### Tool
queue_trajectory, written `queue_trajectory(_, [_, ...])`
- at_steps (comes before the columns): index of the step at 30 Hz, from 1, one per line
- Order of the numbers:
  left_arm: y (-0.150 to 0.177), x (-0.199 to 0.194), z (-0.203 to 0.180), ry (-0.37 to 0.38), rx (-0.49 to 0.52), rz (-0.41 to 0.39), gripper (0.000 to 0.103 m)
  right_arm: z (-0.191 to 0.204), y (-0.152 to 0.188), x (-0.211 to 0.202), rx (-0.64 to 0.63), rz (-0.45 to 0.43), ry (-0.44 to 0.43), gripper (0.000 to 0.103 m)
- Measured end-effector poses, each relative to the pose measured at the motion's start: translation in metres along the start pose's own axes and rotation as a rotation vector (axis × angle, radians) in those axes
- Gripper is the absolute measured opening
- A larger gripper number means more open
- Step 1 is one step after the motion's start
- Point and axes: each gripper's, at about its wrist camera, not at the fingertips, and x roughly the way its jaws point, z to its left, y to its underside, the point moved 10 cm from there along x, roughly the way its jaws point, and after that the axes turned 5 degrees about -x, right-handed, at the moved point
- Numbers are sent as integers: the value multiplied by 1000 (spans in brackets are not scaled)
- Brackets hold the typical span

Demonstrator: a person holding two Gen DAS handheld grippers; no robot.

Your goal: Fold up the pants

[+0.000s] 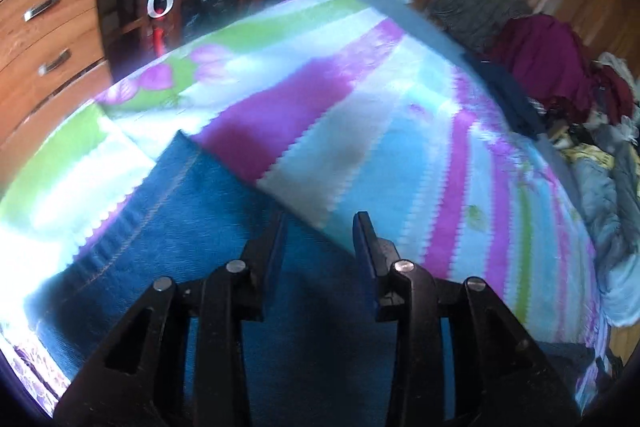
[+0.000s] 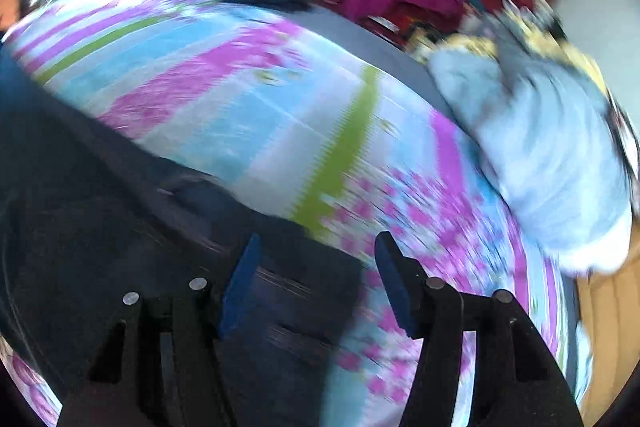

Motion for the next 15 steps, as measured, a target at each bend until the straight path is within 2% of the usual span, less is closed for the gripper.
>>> queue_trajectory(4, [17,-9,-44,112,44,35,35,-25,21,-1,170,23,-90,62])
queue_trajectory(6, [37,-8,-78,170,105,90,36,-18,23,4,191,29,-146,62])
queue_trajectory(7, [47,-5,-93,191,128,117,36,-15,24,9,164,39,-135,62])
queue_trajectory(9, [67,3,-118,214,164,169,36,-18,24,23,147,58,-79,65])
queue_trajectory(11, [88,17,-137,220,169,229,37,-16,27,46,196,93,-146,65])
queue_trajectory(13, [109,35,-152,200,163,288,37,-18,42,82,211,194,-161,65])
queue_trajectory(15, [128,38,-168,211,173,331,37,-24,40,92,260,215,-172,66])
